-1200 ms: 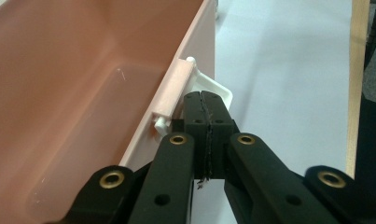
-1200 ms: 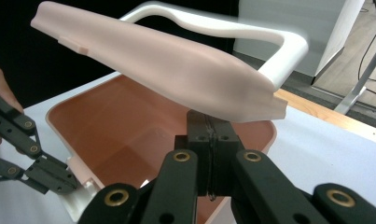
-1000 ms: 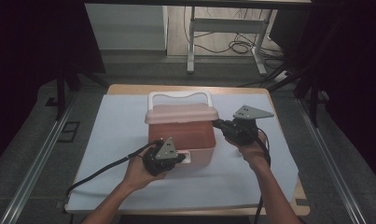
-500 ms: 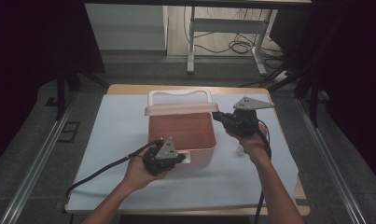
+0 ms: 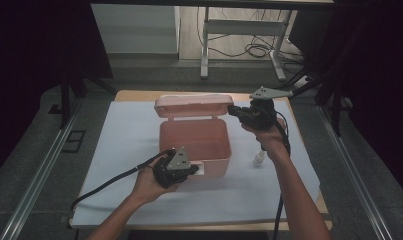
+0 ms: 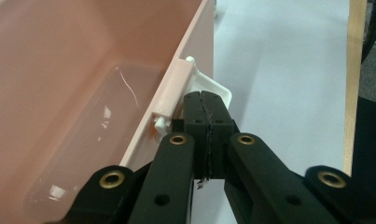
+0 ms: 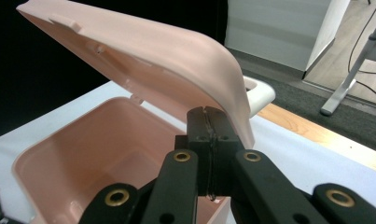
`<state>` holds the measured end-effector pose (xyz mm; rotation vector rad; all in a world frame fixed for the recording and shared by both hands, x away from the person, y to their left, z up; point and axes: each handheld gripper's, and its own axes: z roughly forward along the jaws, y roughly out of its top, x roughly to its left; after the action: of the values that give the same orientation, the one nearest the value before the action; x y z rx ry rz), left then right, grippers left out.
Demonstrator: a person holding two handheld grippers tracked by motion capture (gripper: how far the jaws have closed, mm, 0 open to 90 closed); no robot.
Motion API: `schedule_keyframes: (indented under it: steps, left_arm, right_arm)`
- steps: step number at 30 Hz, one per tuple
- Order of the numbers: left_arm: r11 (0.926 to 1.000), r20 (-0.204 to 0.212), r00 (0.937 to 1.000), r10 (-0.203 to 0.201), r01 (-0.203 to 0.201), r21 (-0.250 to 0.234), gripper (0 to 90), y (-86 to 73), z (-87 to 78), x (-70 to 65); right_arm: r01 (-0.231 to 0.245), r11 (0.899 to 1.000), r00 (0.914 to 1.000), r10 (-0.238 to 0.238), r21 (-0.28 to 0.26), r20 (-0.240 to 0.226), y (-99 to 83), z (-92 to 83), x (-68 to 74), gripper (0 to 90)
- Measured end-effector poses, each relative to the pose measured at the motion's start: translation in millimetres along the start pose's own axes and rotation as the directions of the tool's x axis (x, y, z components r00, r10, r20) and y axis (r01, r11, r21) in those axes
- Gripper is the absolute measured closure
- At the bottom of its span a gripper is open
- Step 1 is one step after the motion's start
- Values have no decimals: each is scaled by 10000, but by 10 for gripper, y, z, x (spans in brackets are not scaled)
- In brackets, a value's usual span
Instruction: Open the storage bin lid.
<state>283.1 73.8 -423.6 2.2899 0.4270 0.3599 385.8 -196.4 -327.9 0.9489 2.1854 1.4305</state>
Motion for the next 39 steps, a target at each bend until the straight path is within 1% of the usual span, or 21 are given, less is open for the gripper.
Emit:
schedule_keyframes:
  steps: [1, 4, 6, 7, 10, 11, 12, 14, 20, 22, 27, 39]
  left_arm:
    - [10000, -1, 10000, 5, -5, 1, 900, 0, 0, 0]
    - [10000, 9, 10000, 15, -15, -13, 900, 1, 2, 1]
    - [10000, 13, 10000, 47, -47, 46, 900, 8, -1, 5]
    - [9999, 22, 10000, 66, -66, 86, 900, 12, -2, 6]
    - [9999, 18, 9999, 101, -101, 113, 900, 14, -3, 7]
    - [9999, 15, 9999, 110, -110, 118, 900, 16, -3, 7]
    - [9999, 15, 9999, 110, -110, 118, 900, 16, -3, 7]
    - [9999, 14, 10000, 83, -84, 105, 900, 15, -1, 5]
    - [9999, 5, 10000, 71, -71, 105, 900, 15, -1, 3]
    - [9999, -1, 10000, 73, -73, 134, 900, 17, -2, 3]
    - [9999, 11, 10000, 76, -76, 113, 900, 16, 0, 6]
    - [9999, -5, 9999, 109, -109, 106, 900, 15, 0, 3]
  right_arm:
    - [-57, 10000, 10000, 57, 76, 54, 43, 27, -33, 897]
    - [-101, 9999, 9998, 99, 136, 151, 79, 52, -68, 897]
    - [-218, 9996, 9996, 214, 198, 207, 106, 77, -109, 897]
    - [-339, 9991, 9991, 333, 243, 244, 123, 105, -153, 897]
    - [-422, 9985, 9986, 411, 335, 332, 131, 145, -194, 897]
    - [-447, 9983, 9983, 433, 368, 388, 136, 190, -229, 896]
    - [-447, 9983, 9983, 433, 368, 388, 136, 190, -229, 896]
    - [-484, 9978, 9979, 464, 448, 444, 141, 244, -252, 897]
    - [-691, 9967, 9962, 668, 417, 550, 145, 390, -341, 897]
    - [-811, 9957, 9948, 780, 449, 651, 135, 448, -386, 897]
    - [-866, 9953, 9945, 838, 430, 635, 116, 487, -395, 897]
    - [-831, 9950, 9949, 797, 553, 616, 29, 482, -393, 896]
